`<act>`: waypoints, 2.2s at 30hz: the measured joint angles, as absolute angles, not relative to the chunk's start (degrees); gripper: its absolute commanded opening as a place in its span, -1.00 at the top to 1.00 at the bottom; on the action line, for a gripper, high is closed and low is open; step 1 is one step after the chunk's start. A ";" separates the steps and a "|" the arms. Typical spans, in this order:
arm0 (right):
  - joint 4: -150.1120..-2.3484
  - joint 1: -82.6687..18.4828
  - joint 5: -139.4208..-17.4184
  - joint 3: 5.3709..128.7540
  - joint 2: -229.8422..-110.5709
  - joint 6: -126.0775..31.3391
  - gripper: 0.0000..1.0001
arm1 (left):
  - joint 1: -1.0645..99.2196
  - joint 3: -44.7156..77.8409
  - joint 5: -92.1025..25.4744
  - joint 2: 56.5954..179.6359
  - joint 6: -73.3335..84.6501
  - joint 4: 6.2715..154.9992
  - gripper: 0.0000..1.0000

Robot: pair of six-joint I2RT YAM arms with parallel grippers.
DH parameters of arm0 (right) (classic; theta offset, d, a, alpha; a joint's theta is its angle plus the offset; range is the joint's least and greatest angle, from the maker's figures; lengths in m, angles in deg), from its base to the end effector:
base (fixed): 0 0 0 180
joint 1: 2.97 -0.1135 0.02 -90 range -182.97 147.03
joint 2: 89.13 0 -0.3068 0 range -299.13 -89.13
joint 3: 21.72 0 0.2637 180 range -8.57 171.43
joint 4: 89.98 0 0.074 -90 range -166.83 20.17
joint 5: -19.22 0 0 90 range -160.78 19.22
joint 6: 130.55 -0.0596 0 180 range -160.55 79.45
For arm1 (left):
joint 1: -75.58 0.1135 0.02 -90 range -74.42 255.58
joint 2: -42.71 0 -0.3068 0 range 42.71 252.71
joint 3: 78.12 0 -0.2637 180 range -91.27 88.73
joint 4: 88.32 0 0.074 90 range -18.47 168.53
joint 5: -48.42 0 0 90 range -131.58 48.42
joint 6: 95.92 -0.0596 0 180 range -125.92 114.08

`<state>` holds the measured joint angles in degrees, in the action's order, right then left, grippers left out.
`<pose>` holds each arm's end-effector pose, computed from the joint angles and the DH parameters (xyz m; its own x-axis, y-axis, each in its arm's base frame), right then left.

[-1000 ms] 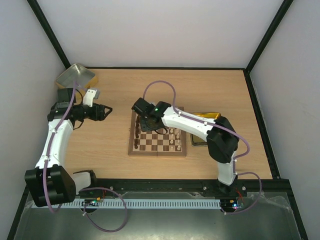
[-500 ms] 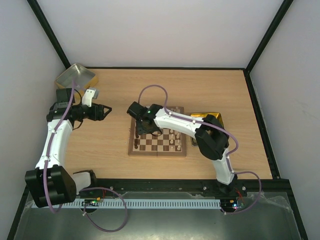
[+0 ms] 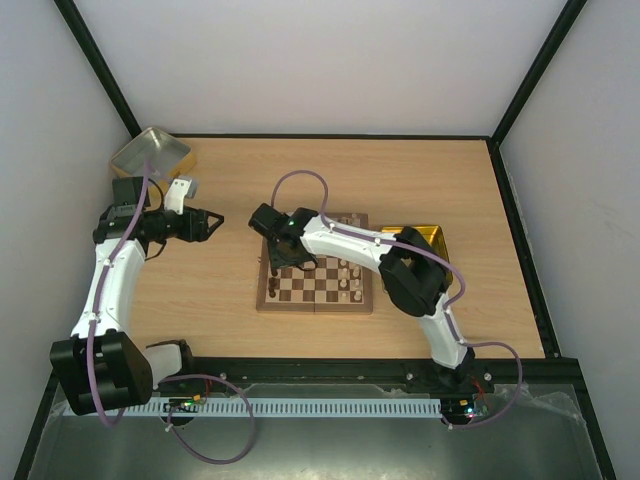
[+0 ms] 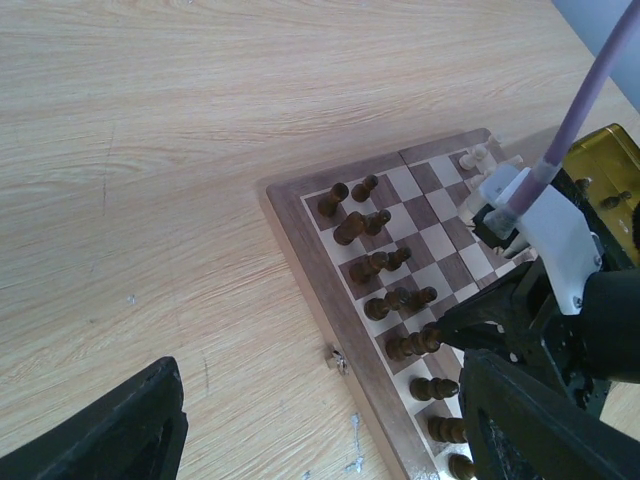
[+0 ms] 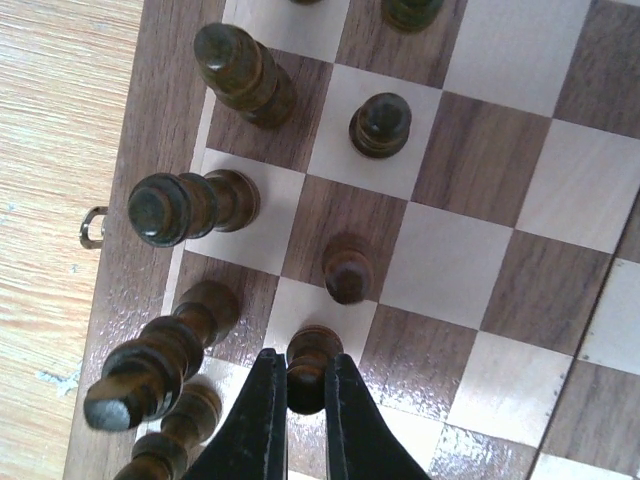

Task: Set up the chess pieces on the board
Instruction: Place the chess piece on the chessboard, then pick up the chess piece from the storage box.

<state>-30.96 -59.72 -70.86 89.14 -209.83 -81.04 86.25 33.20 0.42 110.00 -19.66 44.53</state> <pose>0.2657 0.4053 0.2076 -0.9321 -0.2375 -0.2734 -0.3042 0.9231 0.2352 0.2508 0.0067 0.3182 -0.6076 0.0651 -0.7916 0.4792 0.8249 -0.3000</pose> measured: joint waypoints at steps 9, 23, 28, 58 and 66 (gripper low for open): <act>-31.05 -59.74 -70.88 89.53 -210.79 -80.83 0.69 | 86.25 33.20 0.90 110.00 -19.79 44.42 -0.48; -31.00 -59.72 -70.70 89.62 -210.77 -80.67 0.47 | 86.25 33.23 1.73 109.97 -19.88 44.36 -0.48; -30.92 -59.72 -70.11 89.64 -210.40 -80.87 0.47 | 86.25 33.31 1.89 109.95 -19.90 44.34 -0.48; -35.09 -28.64 -65.37 51.04 -172.48 -83.45 0.46 | 86.25 33.58 2.39 109.65 -19.83 44.38 -0.46; -40.58 -27.89 -68.49 47.28 -173.35 -83.23 0.47 | 86.25 33.58 2.98 111.05 -19.81 44.36 -0.46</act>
<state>-40.58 -27.89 -68.49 47.28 -173.35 -83.23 86.25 33.58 2.98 111.05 -19.81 44.36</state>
